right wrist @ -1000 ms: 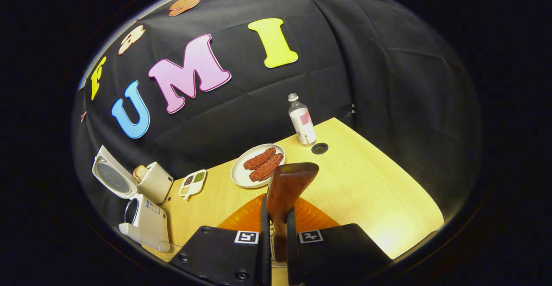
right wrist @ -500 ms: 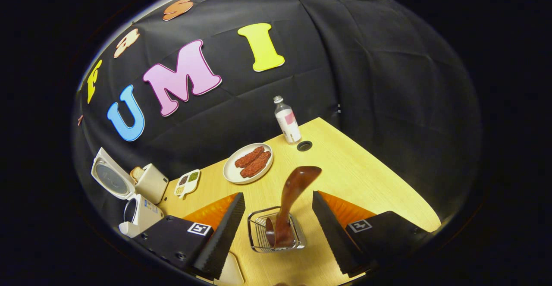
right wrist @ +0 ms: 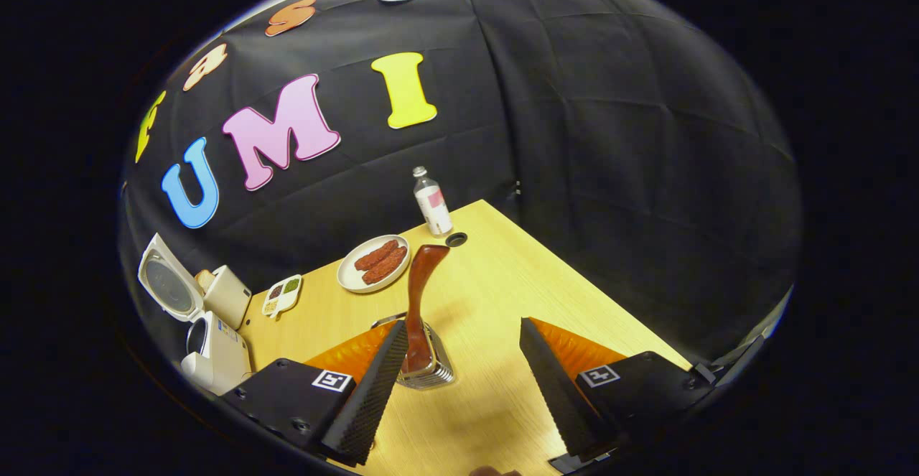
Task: Close the left gripper, press the button to open the rice cooker; take a wooden spoon from the chopstick holder with the right hand, scoop a spoonful of rice and pour it into the rice cooker, then put the wooden spoon back into the chopstick holder.
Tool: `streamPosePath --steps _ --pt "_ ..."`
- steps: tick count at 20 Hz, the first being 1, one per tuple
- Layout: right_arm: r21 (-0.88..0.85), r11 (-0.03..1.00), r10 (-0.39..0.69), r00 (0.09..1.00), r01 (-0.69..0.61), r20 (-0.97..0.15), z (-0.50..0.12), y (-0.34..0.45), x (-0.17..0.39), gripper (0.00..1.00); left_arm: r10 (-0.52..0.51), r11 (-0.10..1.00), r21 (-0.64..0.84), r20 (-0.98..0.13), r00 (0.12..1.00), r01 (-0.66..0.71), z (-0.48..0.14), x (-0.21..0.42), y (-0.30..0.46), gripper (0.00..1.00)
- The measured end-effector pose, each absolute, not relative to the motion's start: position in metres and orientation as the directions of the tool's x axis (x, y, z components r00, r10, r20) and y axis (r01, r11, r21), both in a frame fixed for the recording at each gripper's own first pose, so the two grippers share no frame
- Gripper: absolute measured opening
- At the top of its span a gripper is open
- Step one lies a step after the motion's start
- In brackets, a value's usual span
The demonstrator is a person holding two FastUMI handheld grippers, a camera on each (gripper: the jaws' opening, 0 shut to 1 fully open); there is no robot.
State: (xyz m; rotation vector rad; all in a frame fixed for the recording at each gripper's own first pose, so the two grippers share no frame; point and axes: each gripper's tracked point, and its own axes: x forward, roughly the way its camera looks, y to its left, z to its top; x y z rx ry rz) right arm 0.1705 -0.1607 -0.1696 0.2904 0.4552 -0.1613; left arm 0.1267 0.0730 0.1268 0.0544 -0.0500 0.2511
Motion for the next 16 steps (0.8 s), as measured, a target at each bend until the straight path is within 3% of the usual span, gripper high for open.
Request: streamPosePath --steps 3,8,16 --pt "0.228 0.934 -0.15 0.882 0.275 -0.447 -0.165 -0.177 0.141 0.98 0.227 0.972 0.045 0.073 0.971 -0.23 0.16 0.158 0.088 0.95" --pt "0.176 0.928 -0.219 0.863 0.329 -0.455 -0.167 -0.198 0.102 0.98 0.196 0.978 -0.084 0.02 0.98 -0.193 0.186 0.219 0.109 0.95" --pt "0.161 0.9 -0.28 0.821 0.404 -0.498 -0.182 -0.203 0.072 0.99 0.202 0.979 -0.013 -0.056 0.978 -0.203 0.203 0.327 0.161 0.95"
